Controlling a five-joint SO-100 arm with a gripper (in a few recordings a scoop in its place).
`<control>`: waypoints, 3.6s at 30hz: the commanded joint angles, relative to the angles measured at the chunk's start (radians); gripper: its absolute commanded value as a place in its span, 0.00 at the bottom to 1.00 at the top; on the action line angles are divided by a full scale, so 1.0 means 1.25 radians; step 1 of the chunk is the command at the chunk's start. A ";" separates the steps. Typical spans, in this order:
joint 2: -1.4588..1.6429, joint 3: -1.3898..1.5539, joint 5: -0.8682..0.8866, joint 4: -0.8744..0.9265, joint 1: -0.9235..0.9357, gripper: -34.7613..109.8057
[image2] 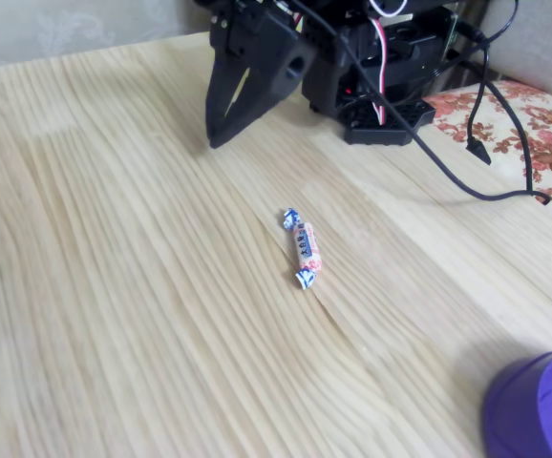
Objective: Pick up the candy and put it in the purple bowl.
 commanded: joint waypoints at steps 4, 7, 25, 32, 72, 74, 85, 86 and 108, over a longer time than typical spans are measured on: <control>0.011 -0.009 -0.152 -0.034 -0.009 0.23; 0.011 -0.042 -0.196 -0.012 -0.010 0.23; -0.182 -0.264 -0.330 0.040 -0.177 0.26; -0.400 -0.394 -0.297 0.028 -0.337 0.32; -0.758 -0.465 -0.152 -0.120 -0.638 0.36; -0.768 -0.465 -0.155 -0.133 -0.626 0.36; -0.909 -0.448 -0.175 -0.268 -0.549 0.36; -0.925 -0.448 -0.173 -0.281 -0.547 0.36; -0.929 -0.485 -0.128 -0.271 -0.563 0.24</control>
